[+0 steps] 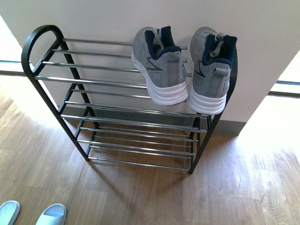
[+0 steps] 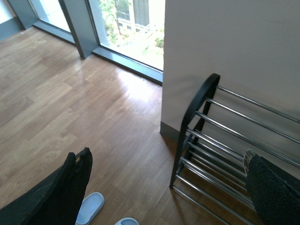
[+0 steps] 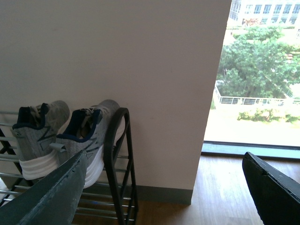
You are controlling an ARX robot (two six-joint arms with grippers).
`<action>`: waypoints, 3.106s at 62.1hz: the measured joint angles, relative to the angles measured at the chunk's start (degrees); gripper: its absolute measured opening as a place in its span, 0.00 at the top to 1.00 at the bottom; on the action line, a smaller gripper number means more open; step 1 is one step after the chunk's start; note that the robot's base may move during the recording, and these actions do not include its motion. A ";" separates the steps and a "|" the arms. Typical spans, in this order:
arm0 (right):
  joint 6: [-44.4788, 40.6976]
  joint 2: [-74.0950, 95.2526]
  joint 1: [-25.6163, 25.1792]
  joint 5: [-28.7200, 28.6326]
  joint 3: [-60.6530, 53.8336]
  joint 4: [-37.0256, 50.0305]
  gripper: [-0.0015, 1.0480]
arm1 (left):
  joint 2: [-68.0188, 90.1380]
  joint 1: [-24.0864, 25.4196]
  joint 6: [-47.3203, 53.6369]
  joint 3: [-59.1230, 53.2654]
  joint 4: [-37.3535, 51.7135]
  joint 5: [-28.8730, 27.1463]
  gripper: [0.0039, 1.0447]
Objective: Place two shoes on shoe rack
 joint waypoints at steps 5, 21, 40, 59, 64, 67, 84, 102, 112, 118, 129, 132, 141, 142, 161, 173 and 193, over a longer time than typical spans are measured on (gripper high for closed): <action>0.00 0.00 0.00 -0.02 0.00 0.00 0.09 | -7.85 0.20 0.11 -2.99 -1.62 -0.28 0.09; 0.00 0.00 0.00 -0.02 0.00 0.00 0.09 | -14.23 1.18 0.35 -6.21 -3.10 1.57 0.10; 0.00 0.00 0.00 0.00 0.00 0.00 0.09 | -25.86 12.37 19.50 -22.32 22.43 33.88 0.61; 0.00 0.00 0.00 -0.02 0.00 0.00 0.09 | -33.07 21.59 21.11 -27.69 20.85 44.00 0.99; 0.00 0.00 0.00 0.00 0.00 0.00 0.09 | -34.69 23.04 21.14 -28.59 20.24 44.00 0.99; 0.00 0.00 0.00 -0.02 0.00 0.00 0.09 | -35.67 23.02 21.16 -29.18 19.80 44.50 0.99; 0.00 0.00 0.00 0.00 0.00 0.00 0.09 | -39.82 23.15 21.16 -30.86 17.35 44.46 0.99; 0.00 -0.02 0.00 -0.02 0.00 -0.04 0.09 | -45.62 23.15 21.29 -32.72 13.79 44.48 0.99; 0.00 -0.02 0.00 0.00 0.00 -0.04 0.09 | -52.52 23.15 21.31 -32.74 6.56 44.46 0.99; 0.00 -0.02 0.00 0.00 0.00 -0.04 0.09 | -52.63 23.15 21.31 -32.74 6.25 44.46 0.99; 0.00 -0.09 0.00 0.00 0.00 -0.04 0.09 | -52.63 23.15 21.31 -32.74 6.25 44.48 0.99; 0.00 -0.09 0.00 -0.02 0.00 -0.04 0.09 | -52.63 23.15 21.31 -32.74 6.25 44.48 0.99; 0.00 -0.07 0.00 0.00 0.00 -0.04 0.09 | -52.63 23.15 21.29 -32.74 6.25 44.50 0.78; 0.00 -0.07 0.00 0.00 0.00 -0.04 0.09 | -52.63 23.15 21.31 -32.74 6.25 44.50 0.76; 0.00 -0.07 0.02 0.15 0.00 -0.11 0.09 | -52.63 23.19 21.33 -32.74 6.25 44.52 0.24; 0.00 -0.15 0.02 0.13 0.00 -0.11 0.09 | -52.63 23.19 21.44 -32.72 6.25 44.50 0.09; 0.00 -0.04 0.02 -0.04 0.00 -0.17 0.09 | -52.63 23.19 21.44 -32.74 6.25 44.48 0.09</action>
